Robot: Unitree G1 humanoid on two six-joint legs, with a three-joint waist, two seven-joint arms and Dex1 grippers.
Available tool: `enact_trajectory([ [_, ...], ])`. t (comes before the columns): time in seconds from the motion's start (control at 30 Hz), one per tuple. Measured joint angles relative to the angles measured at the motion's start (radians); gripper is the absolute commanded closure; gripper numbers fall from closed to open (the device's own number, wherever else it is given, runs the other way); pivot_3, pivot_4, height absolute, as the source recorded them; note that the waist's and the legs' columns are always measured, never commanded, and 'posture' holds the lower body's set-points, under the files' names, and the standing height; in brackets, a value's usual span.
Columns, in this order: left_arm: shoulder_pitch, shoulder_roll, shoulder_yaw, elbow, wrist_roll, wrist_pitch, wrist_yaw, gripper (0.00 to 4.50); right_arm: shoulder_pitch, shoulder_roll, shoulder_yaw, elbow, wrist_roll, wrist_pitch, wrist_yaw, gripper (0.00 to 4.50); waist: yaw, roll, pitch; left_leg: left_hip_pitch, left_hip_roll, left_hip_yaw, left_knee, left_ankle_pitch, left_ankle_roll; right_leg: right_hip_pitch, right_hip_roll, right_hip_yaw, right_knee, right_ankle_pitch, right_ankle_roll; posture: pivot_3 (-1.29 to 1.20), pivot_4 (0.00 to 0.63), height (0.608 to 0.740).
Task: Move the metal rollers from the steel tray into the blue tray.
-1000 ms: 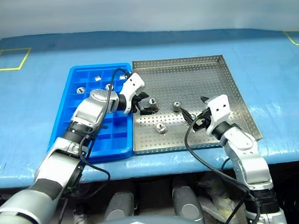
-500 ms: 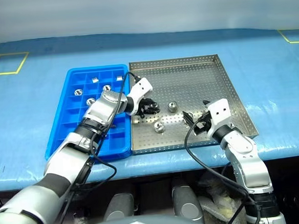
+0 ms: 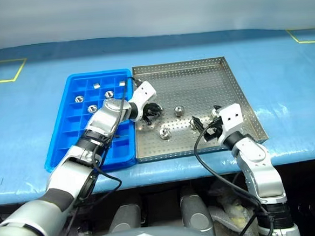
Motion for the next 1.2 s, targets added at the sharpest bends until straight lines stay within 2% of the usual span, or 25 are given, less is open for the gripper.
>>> enact_trajectory([
  [0.13, 0.062, -0.020, 0.175, -0.226, -0.005, -0.078, 0.275, 3.71, -0.013, 0.001, 0.005, 0.009, 0.000, 0.000, 0.004, 0.00, 0.007, 0.000, 0.001, -0.001, 0.000, 0.000, -0.002, 0.000, 0.000, 0.000, -0.001, 0.000, -0.001, 0.003, 0.006, 0.09, 0.150, 0.740],
  [0.23, 0.124, -0.026, 0.250, -0.365, 0.069, -0.128, 0.508, 3.71, -0.037, 0.002, 0.020, 0.028, -0.004, 0.000, 0.014, 0.00, 0.018, 0.000, 0.000, 0.000, -0.001, 0.000, -0.002, 0.000, 0.000, 0.001, -0.001, 0.001, -0.002, 0.004, 0.007, 0.13, 0.150, 0.740],
  [0.3, 0.194, -0.047, 0.285, -0.443, 0.087, -0.130, 0.587, 3.71, -0.053, 0.002, 0.033, 0.042, -0.007, -0.001, 0.020, 0.00, 0.029, 0.000, 0.000, 0.001, -0.002, 0.000, -0.002, 0.000, 0.000, 0.002, -0.002, 0.001, -0.003, 0.004, 0.007, 0.15, 0.150, 0.740],
  [0.43, 0.364, -0.086, 0.297, -0.568, 0.102, -0.076, 0.665, 3.71, -0.099, 0.009, 0.057, 0.076, -0.008, -0.002, 0.043, 0.00, 0.062, -0.003, 0.002, 0.000, -0.002, 0.000, 0.000, 0.000, 0.000, 0.002, -0.002, 0.000, -0.003, 0.002, 0.003, 0.19, 0.150, 0.740],
  [0.57, 0.463, -0.111, 0.315, -0.682, 0.091, -0.030, 0.699, 3.71, -0.128, 0.014, 0.093, 0.107, -0.013, -0.007, 0.063, 0.00, 0.089, -0.005, 0.003, -0.001, -0.002, 0.000, 0.001, 0.000, -0.001, 0.002, -0.002, 0.000, -0.004, 0.002, 0.003, 0.22, 0.150, 0.740],
  [0.83, 0.544, -0.114, 0.337, -0.722, 0.091, 0.024, 0.731, 3.71, -0.152, 0.021, 0.110, 0.138, -0.021, -0.008, 0.083, 0.00, 0.106, -0.005, 0.003, -0.001, -0.002, 0.000, 0.002, 0.000, -0.001, 0.002, -0.002, 0.000, -0.004, 0.001, 0.003, 0.23, 0.150, 0.740],
  [1.07, 0.521, -0.095, 0.356, -0.719, 0.004, 0.055, 0.654, 1.46, -0.151, 0.021, 0.109, 0.138, -0.022, -0.009, 0.082, 0.00, 0.104, -0.005, 0.003, -0.002, -0.002, 0.000, 0.001, 0.000, -0.001, 0.001, -0.002, -0.001, -0.005, 0.001, 0.003, 0.20, 0.150, 0.740],
  [1.2, 0.477, -0.063, 0.324, -0.720, -0.079, 0.046, 0.520, 1.46, -0.139, 0.021, 0.107, 0.136, -0.022, -0.009, 0.078, 0.00, 0.103, -0.005, 0.003, -0.003, -0.002, 0.000, 0.001, 0.000, -0.001, 0.001, -0.002, -0.001, -0.006, 0.001, 0.003, 0.18, 0.150, 0.740],
])
